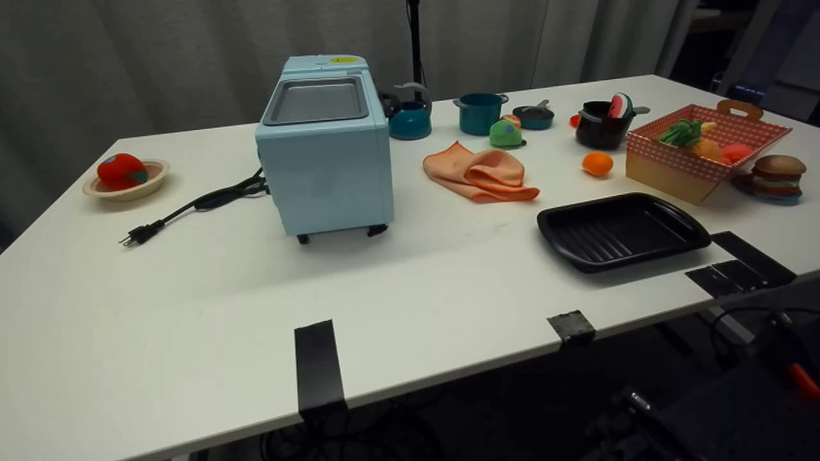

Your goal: Remove the yellow plush toy from the basket.

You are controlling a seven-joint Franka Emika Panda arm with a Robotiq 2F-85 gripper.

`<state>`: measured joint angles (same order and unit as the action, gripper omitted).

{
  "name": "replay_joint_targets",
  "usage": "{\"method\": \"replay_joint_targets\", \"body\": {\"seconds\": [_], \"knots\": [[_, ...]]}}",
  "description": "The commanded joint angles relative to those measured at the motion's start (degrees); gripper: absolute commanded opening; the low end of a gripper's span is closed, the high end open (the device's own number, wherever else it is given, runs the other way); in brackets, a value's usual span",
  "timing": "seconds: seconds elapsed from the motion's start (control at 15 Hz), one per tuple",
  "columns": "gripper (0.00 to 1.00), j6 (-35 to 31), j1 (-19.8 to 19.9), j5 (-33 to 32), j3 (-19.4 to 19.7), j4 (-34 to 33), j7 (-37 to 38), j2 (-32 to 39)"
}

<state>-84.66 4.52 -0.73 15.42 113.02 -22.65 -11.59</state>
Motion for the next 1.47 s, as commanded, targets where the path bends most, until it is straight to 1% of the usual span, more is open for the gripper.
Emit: {"method": "replay_joint_targets", "body": {"seconds": [0.0,0.27,0.47,0.6,0.8,1.07,1.4], "knots": [[1.00,-4.19,1.35,0.86,-1.24,-1.39,0.61,0.46],[1.00,-12.47,1.66,1.68,-1.09,-4.58,2.43,2.53],[1.00,-16.41,2.45,2.56,-0.54,-8.66,3.57,5.38],[1.00,-17.83,3.41,3.53,-0.13,-12.04,3.80,8.07],[1.00,-19.82,5.54,5.57,0.57,-17.20,4.04,13.01],[1.00,-23.02,9.61,8.14,1.30,-24.32,4.67,21.31],[1.00,-23.91,14.37,8.05,0.45,-32.44,6.87,31.04]]}}
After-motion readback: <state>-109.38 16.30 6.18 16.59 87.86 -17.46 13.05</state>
